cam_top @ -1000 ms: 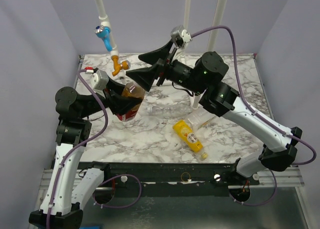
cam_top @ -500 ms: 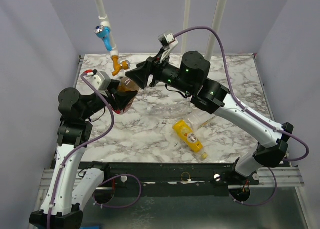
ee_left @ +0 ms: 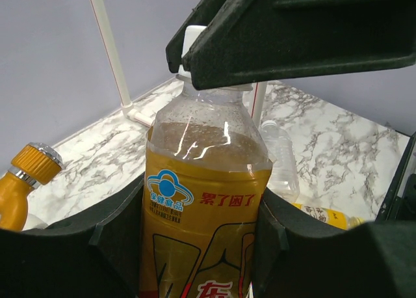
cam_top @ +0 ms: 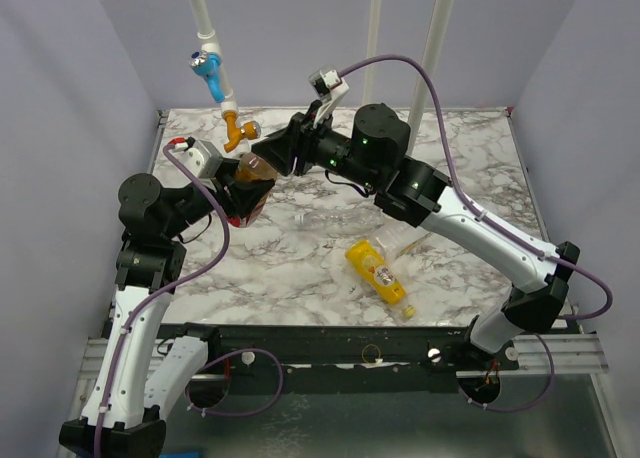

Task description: Unscrew the bottle caps

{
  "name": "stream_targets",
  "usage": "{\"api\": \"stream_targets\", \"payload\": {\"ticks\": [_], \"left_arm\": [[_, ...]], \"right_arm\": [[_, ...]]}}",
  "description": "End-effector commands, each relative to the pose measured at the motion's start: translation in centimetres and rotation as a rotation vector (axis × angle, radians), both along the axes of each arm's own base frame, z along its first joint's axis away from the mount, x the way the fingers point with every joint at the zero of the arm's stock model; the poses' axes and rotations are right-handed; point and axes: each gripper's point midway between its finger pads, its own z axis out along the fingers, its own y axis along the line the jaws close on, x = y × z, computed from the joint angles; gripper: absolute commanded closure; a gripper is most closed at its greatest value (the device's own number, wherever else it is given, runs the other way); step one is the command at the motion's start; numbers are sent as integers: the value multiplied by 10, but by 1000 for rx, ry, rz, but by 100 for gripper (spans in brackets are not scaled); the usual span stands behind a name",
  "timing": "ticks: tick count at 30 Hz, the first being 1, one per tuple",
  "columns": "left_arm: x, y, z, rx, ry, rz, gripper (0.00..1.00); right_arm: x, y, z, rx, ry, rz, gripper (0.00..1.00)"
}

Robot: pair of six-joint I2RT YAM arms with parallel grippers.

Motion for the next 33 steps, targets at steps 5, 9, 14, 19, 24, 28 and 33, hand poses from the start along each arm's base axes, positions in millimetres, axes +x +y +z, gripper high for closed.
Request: {"api": "stream_targets", "payload": {"ticks": [5,9,14,19,24,28,33], "left_arm": [[-1,1,7,-25,11,7,78],[-5,-3,8,-48,43,-24,78],[-26,-18,12,-81,110,-159,78],[-56,-34,20,-138,280,-361,78],[-76,-40,28,-172,407,-491,78],[-81,-42,32,-192,449,-520,78],[-83,-42,39,-192,418,-526,78]], "right_arm": [[-1,1,9,39,-15,-5,88],[-8,-7,22,67,-56,10,99],[-42,-19,50,128,-205,145,100],[-113,-37,70,195,-409,450,99],[-177,-58,68,222,-522,785,99],[-200,-63,57,201,-530,964,99],[-192,-58,50,175,-508,935,97]]}}
